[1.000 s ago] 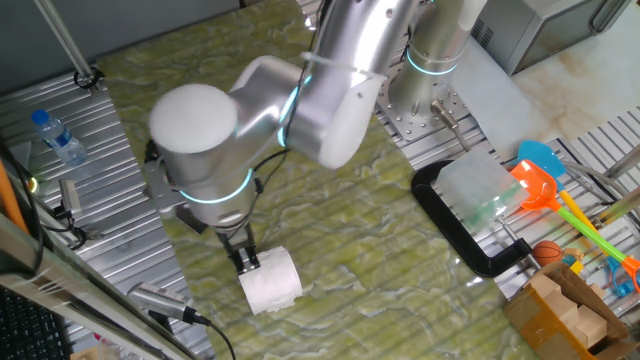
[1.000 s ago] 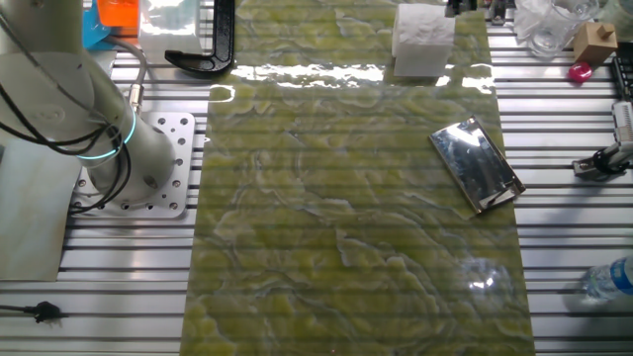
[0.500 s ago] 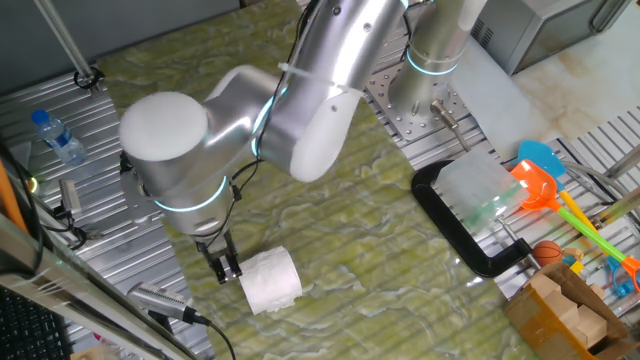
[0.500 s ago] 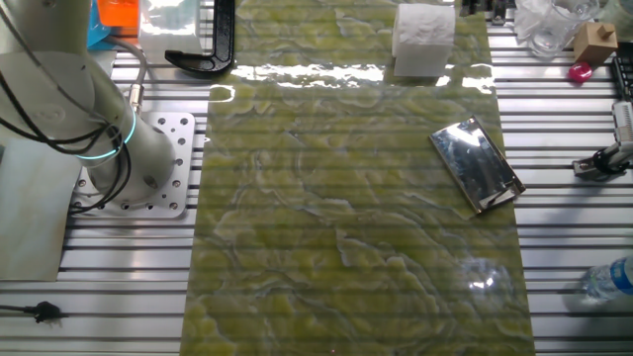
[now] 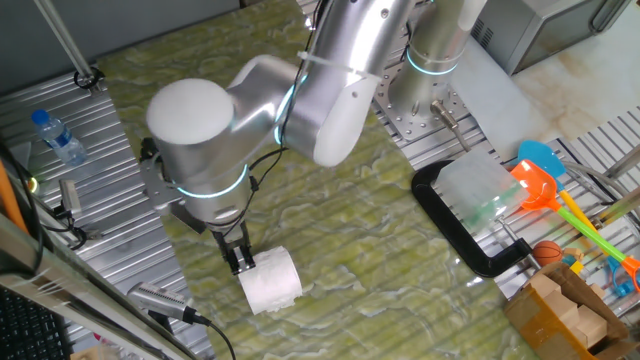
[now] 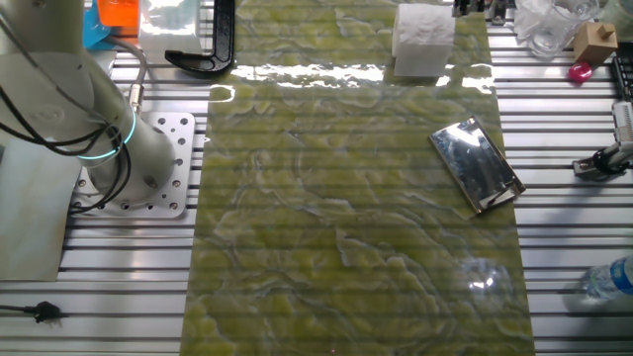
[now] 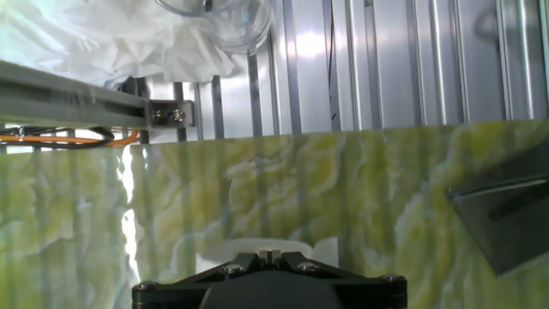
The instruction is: Put the toilet paper on its holder
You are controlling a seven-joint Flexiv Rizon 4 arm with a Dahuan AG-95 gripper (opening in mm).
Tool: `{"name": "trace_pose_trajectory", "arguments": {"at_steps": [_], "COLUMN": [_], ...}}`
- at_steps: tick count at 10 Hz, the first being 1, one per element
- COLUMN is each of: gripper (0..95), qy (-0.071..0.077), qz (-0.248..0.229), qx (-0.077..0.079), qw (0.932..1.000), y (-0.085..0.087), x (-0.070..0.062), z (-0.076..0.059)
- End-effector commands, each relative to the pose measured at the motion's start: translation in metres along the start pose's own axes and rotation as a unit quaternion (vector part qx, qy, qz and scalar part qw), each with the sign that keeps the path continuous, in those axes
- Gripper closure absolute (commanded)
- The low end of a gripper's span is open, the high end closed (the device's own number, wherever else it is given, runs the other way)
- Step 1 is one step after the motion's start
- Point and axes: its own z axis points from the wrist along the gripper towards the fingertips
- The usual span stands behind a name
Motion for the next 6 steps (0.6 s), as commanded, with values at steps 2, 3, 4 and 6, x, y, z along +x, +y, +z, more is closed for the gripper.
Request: {"name": "trace_pose_trajectory", "arguments": {"at_steps": [2,3,4,6], "gripper": [95.0,76.0,76.0,76.0], "qy": [0.005,0.005,0.006,0.007], "qz": [0.006,0.004,0.002,0.001], "qx": [0.006,0.006,0.006,0.006], "qw": [1.0000,1.0000,1.0000,1.0000], "y": [0.0009,0.0009,0.0009,0.0037], "x": [-0.0051,-0.0051,-0.0051,-0.0048], "z": [0.0014,0.0014,0.0014,0.0024]}}
